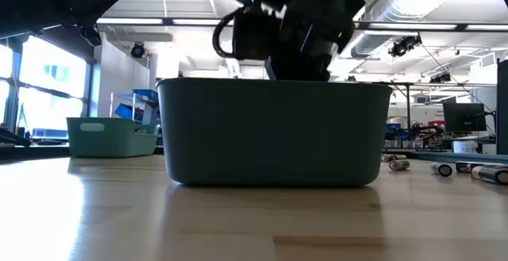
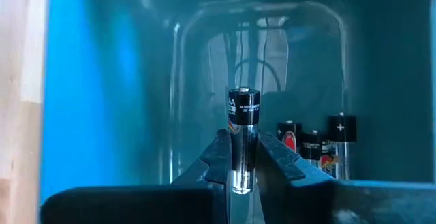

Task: Sort batteries
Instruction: Put the silver battery into the blue bin

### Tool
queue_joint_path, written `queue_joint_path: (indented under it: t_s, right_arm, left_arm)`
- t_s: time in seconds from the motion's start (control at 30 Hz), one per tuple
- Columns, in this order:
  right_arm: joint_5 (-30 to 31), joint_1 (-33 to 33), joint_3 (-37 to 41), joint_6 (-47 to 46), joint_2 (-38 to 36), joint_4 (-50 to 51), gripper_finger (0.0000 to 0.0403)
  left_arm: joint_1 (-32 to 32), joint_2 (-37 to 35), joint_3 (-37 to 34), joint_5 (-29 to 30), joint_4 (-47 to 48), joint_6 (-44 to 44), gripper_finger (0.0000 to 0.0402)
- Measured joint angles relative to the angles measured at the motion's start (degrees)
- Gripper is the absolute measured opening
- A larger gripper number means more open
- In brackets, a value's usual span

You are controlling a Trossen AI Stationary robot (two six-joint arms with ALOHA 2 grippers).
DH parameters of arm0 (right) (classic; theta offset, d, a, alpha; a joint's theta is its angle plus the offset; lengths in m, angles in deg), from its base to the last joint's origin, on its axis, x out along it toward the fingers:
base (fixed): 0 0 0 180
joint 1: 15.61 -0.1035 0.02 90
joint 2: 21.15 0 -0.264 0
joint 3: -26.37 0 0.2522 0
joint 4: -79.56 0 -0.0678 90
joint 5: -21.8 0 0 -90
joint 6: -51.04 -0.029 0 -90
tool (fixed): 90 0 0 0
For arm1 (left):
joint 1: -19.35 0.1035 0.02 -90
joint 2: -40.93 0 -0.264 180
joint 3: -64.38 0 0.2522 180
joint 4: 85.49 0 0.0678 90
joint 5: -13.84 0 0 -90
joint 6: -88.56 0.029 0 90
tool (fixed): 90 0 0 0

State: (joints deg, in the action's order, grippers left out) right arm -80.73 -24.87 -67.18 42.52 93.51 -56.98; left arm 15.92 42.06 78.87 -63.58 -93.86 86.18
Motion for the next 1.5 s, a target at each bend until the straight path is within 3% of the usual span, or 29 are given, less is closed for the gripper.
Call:
queue_joint_path:
  t_s: [1.1,1.5]
  right_arm:
    - [-0.69,-0.04,0.0,6.24,3.11,4.09,0.003]
    - [2.81,-0.26,0.0,10.06,3.16,3.9,0.0118]
  left_arm:
    - [0.01,-0.01,0.0,0.02,-0.8,0.0,0.0005]
    - [0.02,-0.02,0.0,0.0,-0.87,-0.02,0.0005]
